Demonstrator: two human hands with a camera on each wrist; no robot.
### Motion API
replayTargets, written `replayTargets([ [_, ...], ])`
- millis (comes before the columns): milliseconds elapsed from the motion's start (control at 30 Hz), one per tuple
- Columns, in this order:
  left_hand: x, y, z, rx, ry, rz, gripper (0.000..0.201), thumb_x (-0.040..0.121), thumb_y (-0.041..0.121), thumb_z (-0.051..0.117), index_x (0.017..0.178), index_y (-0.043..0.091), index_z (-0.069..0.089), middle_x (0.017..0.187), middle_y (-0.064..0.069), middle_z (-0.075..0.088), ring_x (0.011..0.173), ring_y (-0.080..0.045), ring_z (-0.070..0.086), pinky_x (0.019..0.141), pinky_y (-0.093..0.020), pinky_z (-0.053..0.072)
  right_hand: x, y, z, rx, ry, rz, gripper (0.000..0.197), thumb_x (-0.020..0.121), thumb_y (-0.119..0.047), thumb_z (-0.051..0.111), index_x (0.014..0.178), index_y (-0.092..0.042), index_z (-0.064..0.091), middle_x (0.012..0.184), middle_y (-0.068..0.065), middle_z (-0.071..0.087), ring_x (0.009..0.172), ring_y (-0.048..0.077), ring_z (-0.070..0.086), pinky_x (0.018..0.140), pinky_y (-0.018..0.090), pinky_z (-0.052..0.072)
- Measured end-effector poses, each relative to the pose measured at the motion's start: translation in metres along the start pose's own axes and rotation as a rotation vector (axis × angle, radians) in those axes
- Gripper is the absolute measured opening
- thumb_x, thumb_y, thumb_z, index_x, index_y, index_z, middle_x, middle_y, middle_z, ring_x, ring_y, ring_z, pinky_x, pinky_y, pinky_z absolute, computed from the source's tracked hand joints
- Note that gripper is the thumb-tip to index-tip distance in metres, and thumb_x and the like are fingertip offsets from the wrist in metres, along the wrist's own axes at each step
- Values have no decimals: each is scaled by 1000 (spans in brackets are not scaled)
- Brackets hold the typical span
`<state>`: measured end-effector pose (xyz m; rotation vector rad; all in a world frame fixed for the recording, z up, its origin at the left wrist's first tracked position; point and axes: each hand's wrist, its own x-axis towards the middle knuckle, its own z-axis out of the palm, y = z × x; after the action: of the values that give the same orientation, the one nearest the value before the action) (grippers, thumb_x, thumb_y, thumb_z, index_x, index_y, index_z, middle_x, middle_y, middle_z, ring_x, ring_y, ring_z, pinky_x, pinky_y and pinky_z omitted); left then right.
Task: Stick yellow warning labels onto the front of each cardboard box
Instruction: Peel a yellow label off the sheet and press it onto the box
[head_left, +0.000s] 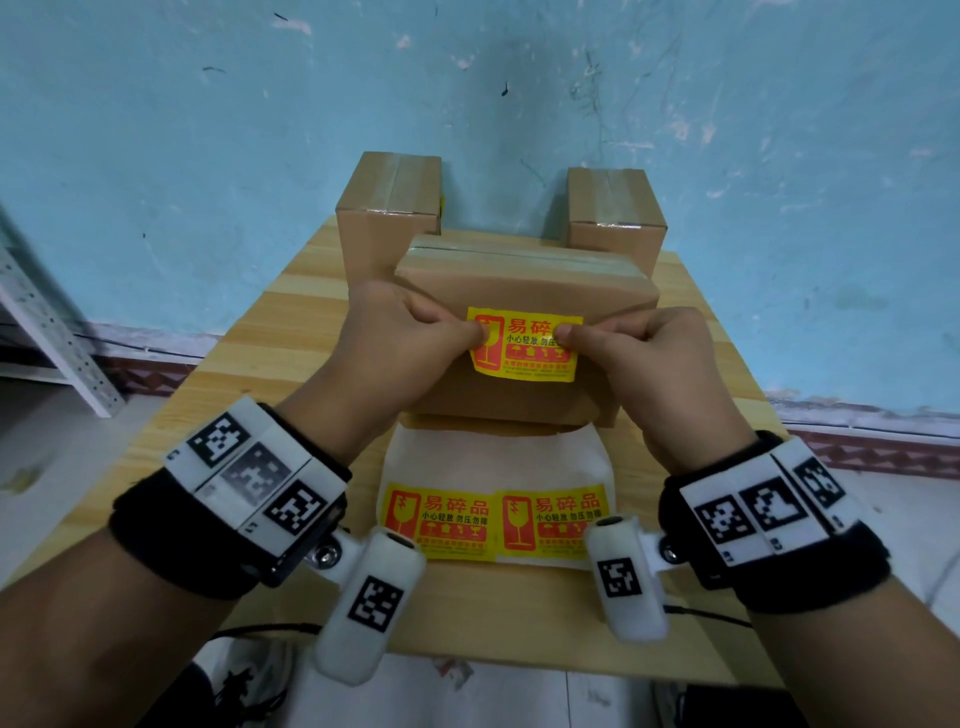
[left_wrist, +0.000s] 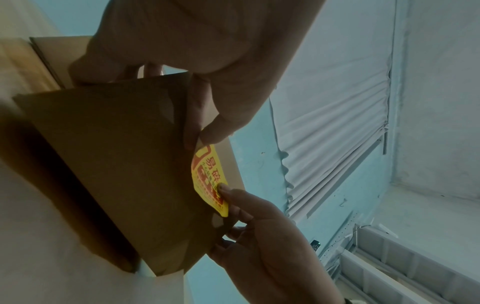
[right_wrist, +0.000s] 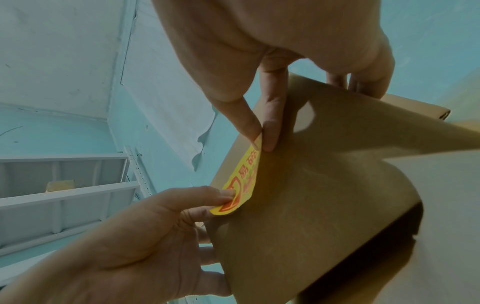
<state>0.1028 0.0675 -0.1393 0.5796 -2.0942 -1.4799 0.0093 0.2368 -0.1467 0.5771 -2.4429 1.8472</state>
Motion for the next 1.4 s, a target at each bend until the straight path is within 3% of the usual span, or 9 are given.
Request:
replayTargets([
  [233,0,-1,1,12,-7,8,11,76,20,83,69,13,79,75,-10,76,80,-15,70,69,-28,54,-2,-2,-1,9,-7,-6,18,80,-27,81,68,-12,79,74,17,74,74,25,70,71,46,56],
  [400,1,-1,1,19,-5,17,11,76,19,82,72,10,79,76,-11,75,81,-15,70,71,-31,53,-1,0,0,35,-8,-33,28,82,-31,78,69,-7,79,77,31,71,83,47,65,73,54,54],
  [567,2,-2,0,4,-15,37,18,77,22,82,74,5,79,80,-19,75,89,-29,71,80,-43,56,0,2,-1,16,-23,-66,25,84,-32,77,70,-11,80,72,23,73,66,34,65,67,47,54],
  [633,2,-4,0,-18,-17,65,30,77,28,82,72,-1,77,82,-29,71,84,-36,68,73,-42,53,0,2,-1,-1,-14,-79,25,84,-32,77,67,-13,80,70,23,73,62,26,62,65,49,54],
  [700,3,-5,1,-14,-3,89,39,75,35,83,69,-2,76,78,-32,69,67,-29,62,65,-34,44,0,3,0,-15,-4,-85,26,83,-34,77,65,-16,78,67,21,72,60,21,60,64,48,54],
  [867,5,-7,0,0,26,105,39,75,38,83,59,4,74,65,-24,67,61,-14,55,62,-29,39,-1,4,0,-47,26,-103,39,79,-42,79,55,-12,74,53,19,66,48,17,52,56,39,45],
  [1133,9,-9,-6,48,36,121,52,73,45,83,42,10,59,37,4,51,47,-10,52,58,-24,38,2,6,-6,-50,-6,-112,45,82,-41,77,46,-16,66,34,-5,53,36,4,43,47,15,37],
  [1300,19,-11,-12,2,33,65,58,66,45,87,33,15,51,33,6,42,37,-5,41,50,-22,33,6,6,-11,-24,-8,-149,50,86,-35,74,45,-12,62,45,11,55,44,15,47,51,20,40],
  [1400,22,-11,-14,-24,28,25,58,65,44,88,29,18,50,35,8,42,39,-2,42,52,-23,34,7,8,-12,-9,-6,-159,53,89,-32,71,42,-12,58,44,10,52,45,16,47,52,19,39],
])
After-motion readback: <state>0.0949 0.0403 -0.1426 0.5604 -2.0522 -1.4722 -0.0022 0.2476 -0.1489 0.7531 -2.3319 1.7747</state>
